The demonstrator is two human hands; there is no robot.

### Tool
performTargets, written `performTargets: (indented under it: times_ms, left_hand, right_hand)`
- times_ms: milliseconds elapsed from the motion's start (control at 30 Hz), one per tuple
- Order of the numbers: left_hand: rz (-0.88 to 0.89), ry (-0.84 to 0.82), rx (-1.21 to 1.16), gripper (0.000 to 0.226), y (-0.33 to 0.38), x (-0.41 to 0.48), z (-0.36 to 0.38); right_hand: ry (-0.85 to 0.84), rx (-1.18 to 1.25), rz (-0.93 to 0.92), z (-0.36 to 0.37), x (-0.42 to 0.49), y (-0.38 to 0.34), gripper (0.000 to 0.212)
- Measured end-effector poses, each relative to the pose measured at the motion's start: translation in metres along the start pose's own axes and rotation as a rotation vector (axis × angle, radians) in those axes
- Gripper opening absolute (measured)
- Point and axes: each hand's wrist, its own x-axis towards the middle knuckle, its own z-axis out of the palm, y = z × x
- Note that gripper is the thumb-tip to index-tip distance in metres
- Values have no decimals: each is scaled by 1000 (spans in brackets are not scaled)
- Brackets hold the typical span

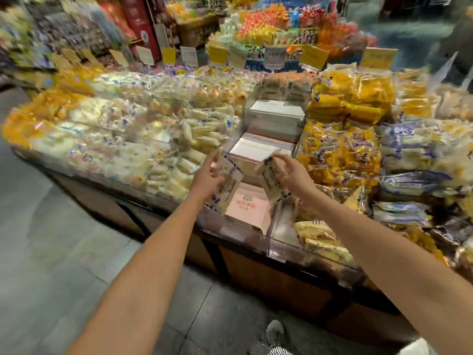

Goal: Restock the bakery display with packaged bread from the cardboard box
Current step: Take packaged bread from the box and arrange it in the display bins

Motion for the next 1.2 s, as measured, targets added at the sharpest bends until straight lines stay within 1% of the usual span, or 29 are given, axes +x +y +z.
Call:
performTargets:
  times_ms: [67, 167, 233, 300, 433, 600, 733, 867, 967, 1067, 1200]
  left_hand:
    - [-10, 7, 20, 74, 5, 38, 1]
    - [-27, -20, 82, 61, 20, 104, 8]
    - [-1, -42, 173, 57, 29, 138, 12]
    - [32, -57, 213, 55, 41, 182, 20]
    - [101, -120, 296, 58, 64, 254, 35]
    - [131, -200, 246, 60, 86, 335, 51]
    - [236, -248, 296, 57, 93, 392, 70]
    - [301, -354, 292, 54, 104, 448, 91]
    - [384, -389, 329, 45, 116, 492, 107]
    - [448, -422, 396, 38, 123, 538, 123]
    - [541, -476, 504, 40, 121, 595, 147]
  right_hand:
    - [-3, 4, 2, 1, 39, 1, 63]
    - [27, -51, 27, -8, 100, 7, 66]
    - [31, -92, 25, -14, 131, 13, 65]
    - [33, -119, 33, -24, 173, 20, 64]
    - [73, -127, 24, -45, 237, 28, 65]
    - [129, -195, 1, -64, 310, 26, 62]
    - [160, -268, -22, -69, 351, 28, 63]
    - [219, -324, -10, -83, 392, 27, 63]
    - [241, -373, 5, -93, 428, 26, 61]
    - [211, -409, 25, -101, 463, 28, 63]
    - [93, -524, 50, -110, 513, 41, 61]
